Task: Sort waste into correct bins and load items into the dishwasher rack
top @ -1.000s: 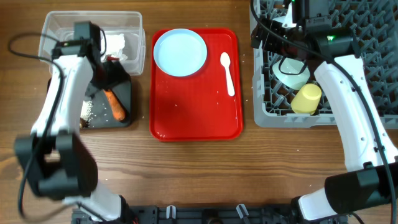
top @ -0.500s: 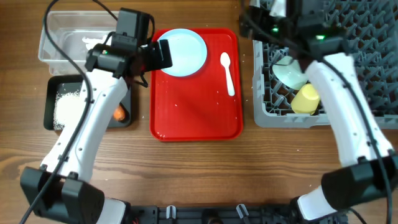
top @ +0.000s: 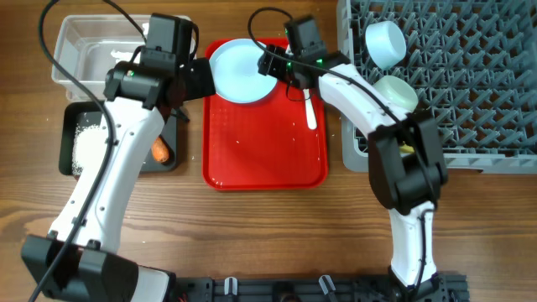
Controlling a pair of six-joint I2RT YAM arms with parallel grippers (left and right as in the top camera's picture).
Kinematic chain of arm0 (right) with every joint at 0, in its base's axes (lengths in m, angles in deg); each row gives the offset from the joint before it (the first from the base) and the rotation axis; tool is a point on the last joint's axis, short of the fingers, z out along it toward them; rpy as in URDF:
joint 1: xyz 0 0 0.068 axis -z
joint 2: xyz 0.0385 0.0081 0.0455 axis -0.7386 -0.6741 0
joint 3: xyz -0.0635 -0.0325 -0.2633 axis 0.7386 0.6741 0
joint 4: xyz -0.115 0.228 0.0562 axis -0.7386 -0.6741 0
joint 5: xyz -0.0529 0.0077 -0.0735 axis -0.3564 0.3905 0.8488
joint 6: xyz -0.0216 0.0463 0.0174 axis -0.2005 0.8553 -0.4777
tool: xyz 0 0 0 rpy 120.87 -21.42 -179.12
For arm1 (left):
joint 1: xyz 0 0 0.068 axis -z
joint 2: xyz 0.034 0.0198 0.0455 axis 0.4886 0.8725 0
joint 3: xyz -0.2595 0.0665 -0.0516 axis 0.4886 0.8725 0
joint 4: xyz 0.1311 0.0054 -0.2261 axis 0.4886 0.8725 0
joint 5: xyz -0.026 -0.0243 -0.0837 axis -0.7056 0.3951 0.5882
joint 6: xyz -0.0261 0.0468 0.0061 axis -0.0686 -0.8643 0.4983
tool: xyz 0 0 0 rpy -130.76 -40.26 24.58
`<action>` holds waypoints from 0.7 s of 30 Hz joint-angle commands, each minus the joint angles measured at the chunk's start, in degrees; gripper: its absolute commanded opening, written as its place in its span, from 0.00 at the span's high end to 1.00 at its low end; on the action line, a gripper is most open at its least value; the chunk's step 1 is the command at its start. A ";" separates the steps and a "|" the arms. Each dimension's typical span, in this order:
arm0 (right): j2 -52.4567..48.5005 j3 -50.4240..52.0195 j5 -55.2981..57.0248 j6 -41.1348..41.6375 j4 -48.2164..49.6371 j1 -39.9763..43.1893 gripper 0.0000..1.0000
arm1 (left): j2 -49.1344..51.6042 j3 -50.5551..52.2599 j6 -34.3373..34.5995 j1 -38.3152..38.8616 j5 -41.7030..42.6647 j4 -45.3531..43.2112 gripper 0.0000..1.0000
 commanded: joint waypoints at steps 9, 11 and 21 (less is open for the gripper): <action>-6.82 0.31 3.98 3.89 1.66 -0.46 0.47 | 5.14 -0.94 1.64 -0.22 -4.70 0.66 0.07; -7.72 0.31 3.96 4.72 1.64 -0.48 0.56 | 5.14 -0.94 1.64 -0.20 -4.70 0.68 0.06; -10.19 0.28 3.63 4.66 -0.24 0.57 0.96 | 5.18 -0.94 1.62 -0.20 -4.22 0.72 0.00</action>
